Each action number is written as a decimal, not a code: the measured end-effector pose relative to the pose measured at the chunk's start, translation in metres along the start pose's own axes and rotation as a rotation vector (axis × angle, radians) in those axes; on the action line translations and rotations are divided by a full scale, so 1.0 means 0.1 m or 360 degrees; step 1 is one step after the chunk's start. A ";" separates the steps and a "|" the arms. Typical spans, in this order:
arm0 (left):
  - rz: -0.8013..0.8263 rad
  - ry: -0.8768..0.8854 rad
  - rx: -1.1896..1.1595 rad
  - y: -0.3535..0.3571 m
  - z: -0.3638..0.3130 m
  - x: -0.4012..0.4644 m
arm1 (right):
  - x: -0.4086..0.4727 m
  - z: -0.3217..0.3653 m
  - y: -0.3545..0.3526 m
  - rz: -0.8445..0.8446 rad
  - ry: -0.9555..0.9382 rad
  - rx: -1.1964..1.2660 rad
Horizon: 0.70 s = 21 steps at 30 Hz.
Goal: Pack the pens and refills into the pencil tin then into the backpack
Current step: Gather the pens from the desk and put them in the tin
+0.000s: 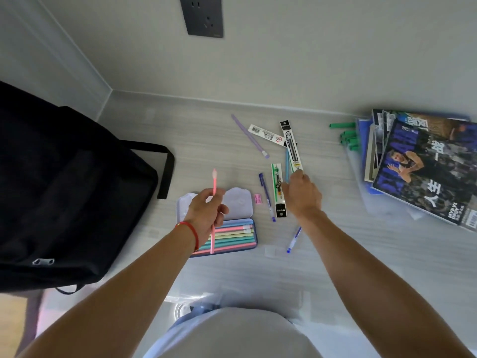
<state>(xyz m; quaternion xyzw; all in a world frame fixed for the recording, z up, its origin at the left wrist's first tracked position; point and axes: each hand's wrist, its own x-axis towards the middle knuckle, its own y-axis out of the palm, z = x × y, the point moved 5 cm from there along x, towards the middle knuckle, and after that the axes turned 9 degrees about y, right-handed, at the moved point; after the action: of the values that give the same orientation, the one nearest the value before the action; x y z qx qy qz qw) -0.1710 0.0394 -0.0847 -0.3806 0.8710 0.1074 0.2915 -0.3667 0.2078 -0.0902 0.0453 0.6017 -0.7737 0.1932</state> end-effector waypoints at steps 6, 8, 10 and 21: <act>-0.0048 0.0271 0.0275 -0.01 -0.08 -0.04 | 0.08 -0.13 0.25 0.0087 0.0233 0.0087; -0.0012 0.0401 0.0383 0.04 -0.14 -0.07 | 0.03 -0.17 0.22 0.0041 0.0245 0.0194; 0.0040 0.0501 0.0478 0.14 -0.22 -0.11 | -0.07 -0.26 0.11 -0.0084 0.0256 0.0369; 0.0453 0.1504 0.1326 1.08 -0.61 -0.47 | -0.77 -0.36 -0.36 -0.0075 0.0016 0.1718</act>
<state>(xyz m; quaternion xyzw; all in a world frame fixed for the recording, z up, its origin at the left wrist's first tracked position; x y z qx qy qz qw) -0.2496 0.1166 -0.0110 -0.1226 0.9160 -0.3815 -0.0173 -0.3146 0.2677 -0.0443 0.1284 0.1202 -0.9768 0.1222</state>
